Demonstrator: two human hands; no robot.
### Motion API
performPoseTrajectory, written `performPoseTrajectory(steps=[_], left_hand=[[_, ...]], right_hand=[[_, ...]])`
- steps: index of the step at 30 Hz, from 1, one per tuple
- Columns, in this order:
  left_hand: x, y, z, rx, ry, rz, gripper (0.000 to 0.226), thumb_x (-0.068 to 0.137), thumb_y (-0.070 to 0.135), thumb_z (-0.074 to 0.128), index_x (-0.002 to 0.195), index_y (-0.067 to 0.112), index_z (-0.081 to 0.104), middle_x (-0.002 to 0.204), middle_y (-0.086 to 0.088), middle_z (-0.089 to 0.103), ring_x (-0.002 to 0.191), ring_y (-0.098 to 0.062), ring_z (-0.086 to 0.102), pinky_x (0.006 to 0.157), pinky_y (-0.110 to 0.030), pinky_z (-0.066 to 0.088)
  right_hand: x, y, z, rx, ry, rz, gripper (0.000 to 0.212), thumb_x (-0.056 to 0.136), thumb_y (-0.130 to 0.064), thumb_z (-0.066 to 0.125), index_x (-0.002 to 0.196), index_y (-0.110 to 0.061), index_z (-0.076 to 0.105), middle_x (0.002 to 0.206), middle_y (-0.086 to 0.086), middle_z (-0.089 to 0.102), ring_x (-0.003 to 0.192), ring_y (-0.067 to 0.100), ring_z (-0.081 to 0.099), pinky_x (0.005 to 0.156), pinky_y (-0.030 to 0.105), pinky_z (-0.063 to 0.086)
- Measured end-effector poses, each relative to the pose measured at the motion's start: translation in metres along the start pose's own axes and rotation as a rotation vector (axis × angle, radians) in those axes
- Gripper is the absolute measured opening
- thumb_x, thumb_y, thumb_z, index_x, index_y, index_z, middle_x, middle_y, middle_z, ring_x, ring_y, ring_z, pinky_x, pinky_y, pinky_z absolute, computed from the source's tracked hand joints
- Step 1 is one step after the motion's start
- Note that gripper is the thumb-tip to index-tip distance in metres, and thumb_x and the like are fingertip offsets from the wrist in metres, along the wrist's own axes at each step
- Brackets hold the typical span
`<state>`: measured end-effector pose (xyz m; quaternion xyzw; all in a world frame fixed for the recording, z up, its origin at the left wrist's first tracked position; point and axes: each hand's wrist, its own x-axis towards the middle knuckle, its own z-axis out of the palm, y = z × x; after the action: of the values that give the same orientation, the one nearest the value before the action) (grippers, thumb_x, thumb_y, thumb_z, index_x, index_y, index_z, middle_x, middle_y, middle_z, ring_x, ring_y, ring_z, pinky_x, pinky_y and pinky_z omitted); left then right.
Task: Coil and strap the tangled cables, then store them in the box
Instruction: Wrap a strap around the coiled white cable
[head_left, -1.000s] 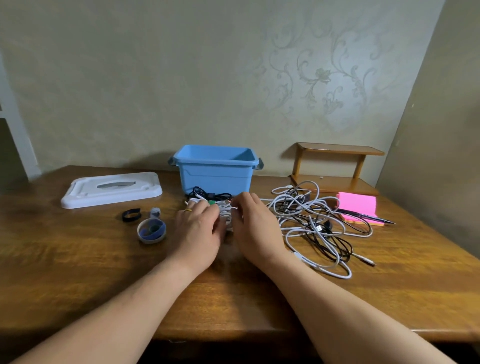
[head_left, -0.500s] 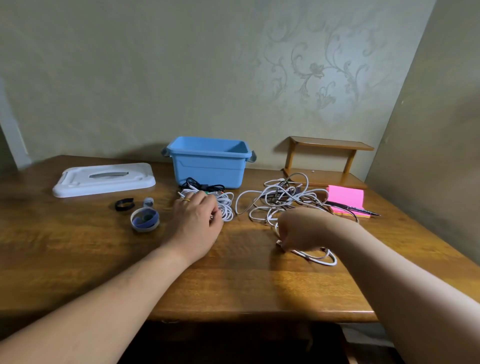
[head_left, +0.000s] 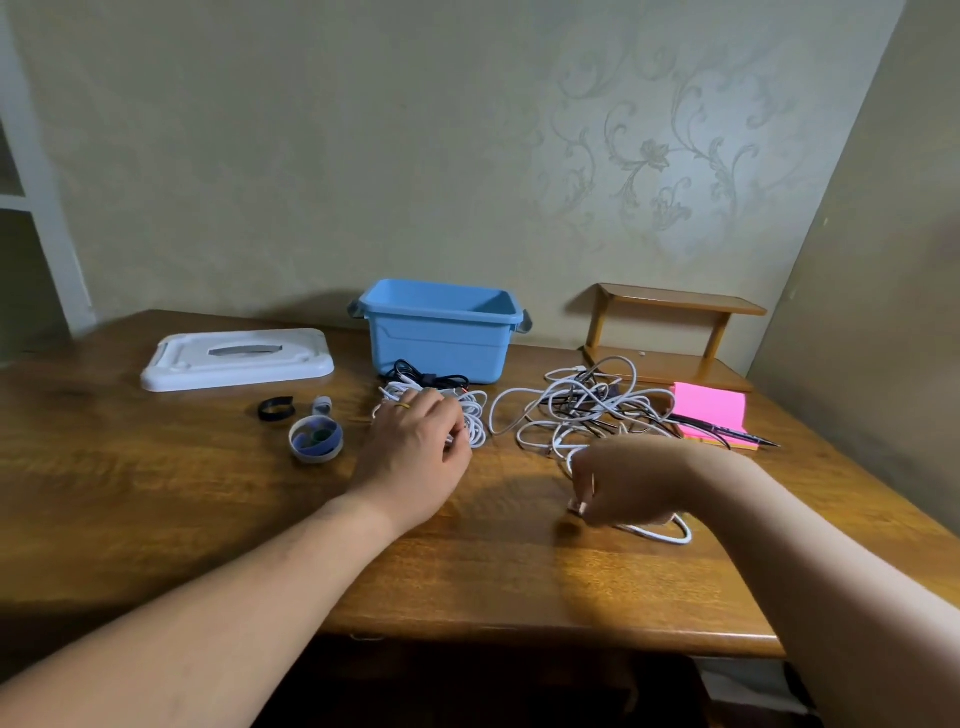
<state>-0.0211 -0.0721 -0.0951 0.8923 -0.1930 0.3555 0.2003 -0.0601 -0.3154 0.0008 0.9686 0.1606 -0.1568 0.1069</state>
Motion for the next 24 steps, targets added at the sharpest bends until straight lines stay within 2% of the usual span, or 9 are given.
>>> performPoseTrajectory(steps=[3, 7, 9, 11, 13, 17, 19, 21, 24], left_hand=[[0.001, 0.0, 0.0, -0.001, 0.004, 0.025, 0.008, 0.101, 0.028, 0.06, 0.094, 0.025, 0.059, 0.096, 0.011, 0.056, 0.089, -0.01, 0.053, 0.082, -0.038, 0.055], [0.001, 0.001, 0.0, -0.054, 0.007, 0.022, 0.002, 0.101, 0.028, 0.061, 0.103, 0.028, 0.06, 0.103, 0.012, 0.06, 0.096, -0.009, 0.056, 0.089, -0.039, 0.056], [0.002, 0.0, -0.003, -0.096, -0.026, -0.006, 0.027, 0.101, 0.032, 0.064, 0.128, 0.029, 0.059, 0.125, 0.009, 0.064, 0.115, -0.013, 0.061, 0.104, -0.039, 0.052], [0.003, 0.002, -0.008, -0.113, -0.117, 0.037, 0.061, 0.101, 0.035, 0.067, 0.156, 0.031, 0.041, 0.152, 0.005, 0.055, 0.138, -0.019, 0.053, 0.118, -0.04, 0.04], [0.003, 0.007, -0.016, -0.104, -0.208, 0.085, 0.083, 0.102, 0.037, 0.067, 0.168, 0.033, 0.016, 0.163, 0.002, 0.046, 0.145, -0.02, 0.044, 0.123, -0.039, 0.032], [0.01, 0.0, -0.019, 0.005, -0.188, 0.097, 0.09, 0.108, 0.036, 0.058, 0.17, 0.034, -0.007, 0.148, -0.006, 0.062, 0.123, -0.03, 0.06, 0.108, -0.043, 0.048], [0.014, -0.011, -0.019, 0.052, -0.142, 0.1, 0.082, 0.11, 0.026, 0.055, 0.171, 0.03, 0.001, 0.136, -0.009, 0.07, 0.111, -0.032, 0.064, 0.099, -0.043, 0.051], [0.018, -0.02, -0.025, 0.051, -0.091, 0.039, 0.071, 0.108, 0.015, 0.057, 0.169, 0.028, 0.024, 0.129, -0.01, 0.074, 0.108, -0.034, 0.066, 0.091, -0.043, 0.053], [0.029, -0.037, -0.033, -0.069, 0.006, -0.185, 0.023, 0.113, 0.029, 0.049, 0.131, 0.032, 0.063, 0.106, 0.003, 0.077, 0.097, -0.023, 0.071, 0.078, -0.037, 0.055]], right_hand=[[-0.001, -0.001, 0.004, -0.058, -0.072, -0.019, 0.036, 0.101, -0.035, 0.069, 0.134, -0.021, 0.064, 0.125, 0.0, 0.067, 0.111, 0.018, 0.062, 0.093, 0.032, 0.053], [0.017, -0.01, 0.01, 0.085, 0.256, -0.049, 0.016, 0.105, -0.036, 0.06, 0.111, -0.022, 0.064, 0.1, -0.005, 0.066, 0.084, 0.012, 0.06, 0.076, 0.03, 0.054], [0.029, -0.019, 0.006, 0.269, 0.411, -0.079, 0.014, 0.106, -0.031, 0.059, 0.112, -0.022, 0.067, 0.097, -0.006, 0.069, 0.083, 0.014, 0.066, 0.074, 0.032, 0.058], [0.043, -0.032, 0.0, 0.398, 0.499, -0.137, 0.011, 0.106, -0.027, 0.061, 0.112, -0.023, 0.068, 0.093, -0.009, 0.069, 0.077, 0.01, 0.066, 0.065, 0.029, 0.053], [0.055, -0.044, -0.008, 0.515, 0.542, -0.189, 0.004, 0.101, -0.018, 0.065, 0.105, -0.02, 0.066, 0.083, -0.008, 0.069, 0.066, 0.01, 0.066, 0.058, 0.028, 0.049], [0.065, -0.057, -0.027, 0.709, 0.605, -0.248, 0.012, 0.094, -0.016, 0.073, 0.096, -0.012, 0.062, 0.078, 0.002, 0.072, 0.06, 0.013, 0.069, 0.056, 0.029, 0.053], [0.069, -0.058, -0.037, 0.738, 0.603, -0.26, 0.016, 0.092, -0.018, 0.073, 0.094, -0.007, 0.062, 0.078, 0.006, 0.074, 0.062, 0.015, 0.072, 0.058, 0.033, 0.055], [0.074, -0.058, -0.044, 0.72, 0.573, -0.272, 0.017, 0.095, -0.028, 0.073, 0.095, -0.014, 0.065, 0.082, 0.002, 0.077, 0.066, 0.014, 0.074, 0.064, 0.04, 0.06], [0.082, -0.053, -0.048, 0.612, 0.563, -0.258, 0.016, 0.097, -0.043, 0.07, 0.096, -0.027, 0.068, 0.086, -0.007, 0.078, 0.074, 0.01, 0.074, 0.076, 0.04, 0.061]])
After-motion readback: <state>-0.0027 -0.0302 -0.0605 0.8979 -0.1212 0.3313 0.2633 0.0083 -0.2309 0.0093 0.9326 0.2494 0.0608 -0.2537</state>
